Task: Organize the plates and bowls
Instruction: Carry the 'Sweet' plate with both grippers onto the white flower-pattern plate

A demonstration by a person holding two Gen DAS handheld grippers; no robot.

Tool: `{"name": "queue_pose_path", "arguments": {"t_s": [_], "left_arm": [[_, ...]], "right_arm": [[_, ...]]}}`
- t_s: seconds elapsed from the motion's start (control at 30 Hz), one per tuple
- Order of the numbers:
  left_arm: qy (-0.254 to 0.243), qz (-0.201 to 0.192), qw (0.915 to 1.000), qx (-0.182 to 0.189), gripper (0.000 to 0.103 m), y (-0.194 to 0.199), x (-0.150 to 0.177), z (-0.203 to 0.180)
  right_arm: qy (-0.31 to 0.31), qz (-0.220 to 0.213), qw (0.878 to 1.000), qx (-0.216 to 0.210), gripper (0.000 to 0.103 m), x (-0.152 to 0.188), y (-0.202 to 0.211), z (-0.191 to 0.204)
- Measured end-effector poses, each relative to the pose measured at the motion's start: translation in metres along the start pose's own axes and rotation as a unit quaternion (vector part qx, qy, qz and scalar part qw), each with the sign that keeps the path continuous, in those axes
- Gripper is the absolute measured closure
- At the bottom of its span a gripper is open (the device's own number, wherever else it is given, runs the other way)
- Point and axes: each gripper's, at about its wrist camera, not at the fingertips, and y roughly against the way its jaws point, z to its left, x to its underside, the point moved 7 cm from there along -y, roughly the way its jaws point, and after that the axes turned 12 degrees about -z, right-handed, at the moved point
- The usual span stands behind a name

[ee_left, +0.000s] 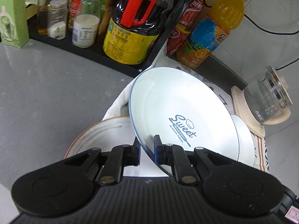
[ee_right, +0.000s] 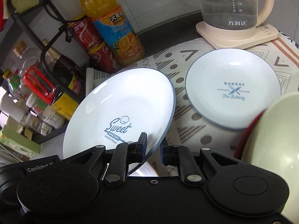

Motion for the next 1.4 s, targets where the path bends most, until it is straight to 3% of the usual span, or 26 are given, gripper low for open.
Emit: {"name": "queue_pose_path", "arguments": {"t_s": [0.77,1.4], "left_arm": [[0.001,-0.009,0.9999,-0.011,0.091,0.069,0.05,0.039],[0.008,0.008,0.9998,-0.017,0.09,0.08,0.076,0.057]], "right_arm": [[0.044,-0.005,0.999,-0.017,0.089,0.059,0.061,0.016],[0.067,0.008,0.998,-0.01,0.089,0.09,0.076,0.016]]}}
